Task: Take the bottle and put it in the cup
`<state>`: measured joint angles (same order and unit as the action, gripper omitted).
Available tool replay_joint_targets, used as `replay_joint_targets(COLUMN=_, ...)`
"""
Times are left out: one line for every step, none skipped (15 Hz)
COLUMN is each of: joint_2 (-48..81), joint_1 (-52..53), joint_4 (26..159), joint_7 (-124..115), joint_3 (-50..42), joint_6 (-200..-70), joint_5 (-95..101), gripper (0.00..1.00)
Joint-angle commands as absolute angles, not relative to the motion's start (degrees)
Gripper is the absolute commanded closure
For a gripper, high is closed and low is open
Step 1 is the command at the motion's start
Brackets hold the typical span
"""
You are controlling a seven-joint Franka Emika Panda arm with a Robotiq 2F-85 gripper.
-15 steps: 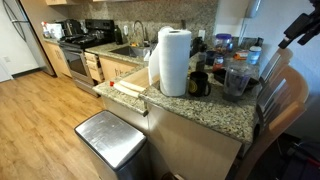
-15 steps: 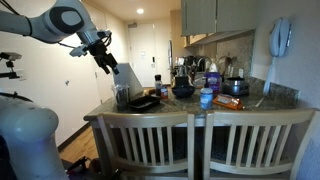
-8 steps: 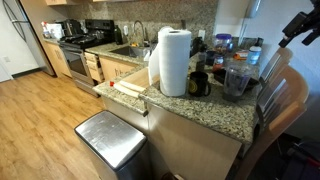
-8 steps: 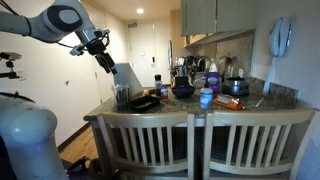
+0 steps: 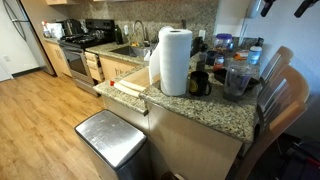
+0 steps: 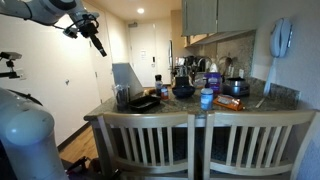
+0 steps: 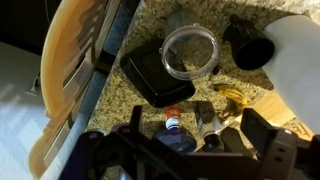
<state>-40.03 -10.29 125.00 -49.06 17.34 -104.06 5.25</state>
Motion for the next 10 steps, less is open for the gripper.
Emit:
replay_joint_targets(joint_2=-39.74, joint_1=-8.33, joint_4=125.07, joint_7=-50.00, joint_3=16.02, joint_6=-103.79, joint_5=6.41, gripper=0.00)
replay_joint_targets(joint_2=-40.15, joint_1=-8.27, joint_4=125.37, joint_7=-49.89, joint_3=15.65, joint_6=-103.80, joint_5=6.35, gripper=0.00)
replay_joint_targets(joint_2=-40.47, joint_1=-8.19, joint_4=127.01, joint_7=-48.41, joint_3=14.84, joint_6=-103.94, joint_5=7.27, gripper=0.00)
replay_joint_targets(joint_2=-39.55, joint_1=-8.50, joint_4=127.47, joint_7=-46.27, joint_3=12.63, joint_6=-102.52, joint_5=7.85, gripper=0.00)
replay_joint_targets(joint_2=-39.04, joint_1=-8.00, joint_4=126.58, joint_7=-47.06, joint_3=12.68, joint_6=-98.55, joint_5=6.72, gripper=0.00)
replay_joint_targets(joint_2=-38.72, joint_1=-8.79, joint_4=126.54, joint_7=-48.97, joint_3=12.53, joint_6=-95.74, joint_5=6.45, gripper=0.00)
replay_joint_targets(joint_2=-38.39, joint_1=-9.28, joint_4=126.30, joint_7=-51.27, joint_3=12.62, joint_6=-93.07, joint_5=6.21, gripper=0.00)
replay_joint_targets(joint_2=-38.20, joint_1=-9.72, joint_4=126.10, joint_7=-54.08, joint_3=12.71, joint_6=-91.20, joint_5=6.12, gripper=0.00)
replay_joint_targets(joint_2=-38.14, joint_1=-9.89, joint_4=126.03, joint_7=-57.00, joint_3=12.91, joint_6=-89.48, joint_5=6.06, gripper=0.00)
replay_joint_targets(joint_2=-37.86, joint_1=-9.98, joint_4=125.67, joint_7=-60.42, joint_3=13.32, joint_6=-87.91, joint_5=6.06, gripper=0.00)
